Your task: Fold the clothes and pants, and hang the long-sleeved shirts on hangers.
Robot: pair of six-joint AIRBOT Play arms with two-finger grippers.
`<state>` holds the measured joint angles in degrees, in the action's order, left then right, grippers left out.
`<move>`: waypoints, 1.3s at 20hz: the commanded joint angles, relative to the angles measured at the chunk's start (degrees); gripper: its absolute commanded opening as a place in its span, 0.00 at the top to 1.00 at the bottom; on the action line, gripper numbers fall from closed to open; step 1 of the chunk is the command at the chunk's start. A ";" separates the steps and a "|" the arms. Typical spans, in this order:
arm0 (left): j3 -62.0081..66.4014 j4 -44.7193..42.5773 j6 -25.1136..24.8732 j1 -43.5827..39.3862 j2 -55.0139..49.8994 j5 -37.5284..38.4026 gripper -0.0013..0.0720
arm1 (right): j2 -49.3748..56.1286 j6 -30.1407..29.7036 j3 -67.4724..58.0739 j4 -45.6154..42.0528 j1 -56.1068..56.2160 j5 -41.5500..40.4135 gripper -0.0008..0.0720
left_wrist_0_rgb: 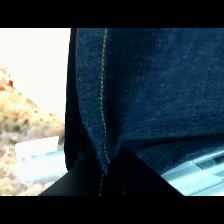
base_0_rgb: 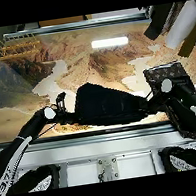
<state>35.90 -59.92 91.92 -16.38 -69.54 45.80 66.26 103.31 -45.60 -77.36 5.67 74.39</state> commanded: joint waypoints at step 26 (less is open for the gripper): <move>5.44 0.02 1.60 -0.37 19.52 3.93 0.92 | -3.48 -40.22 4.31 20.15 -31.30 -2.56 0.01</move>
<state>41.28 -59.94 93.45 -16.73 -50.06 49.89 58.43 72.18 -42.06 -61.19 -23.83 73.14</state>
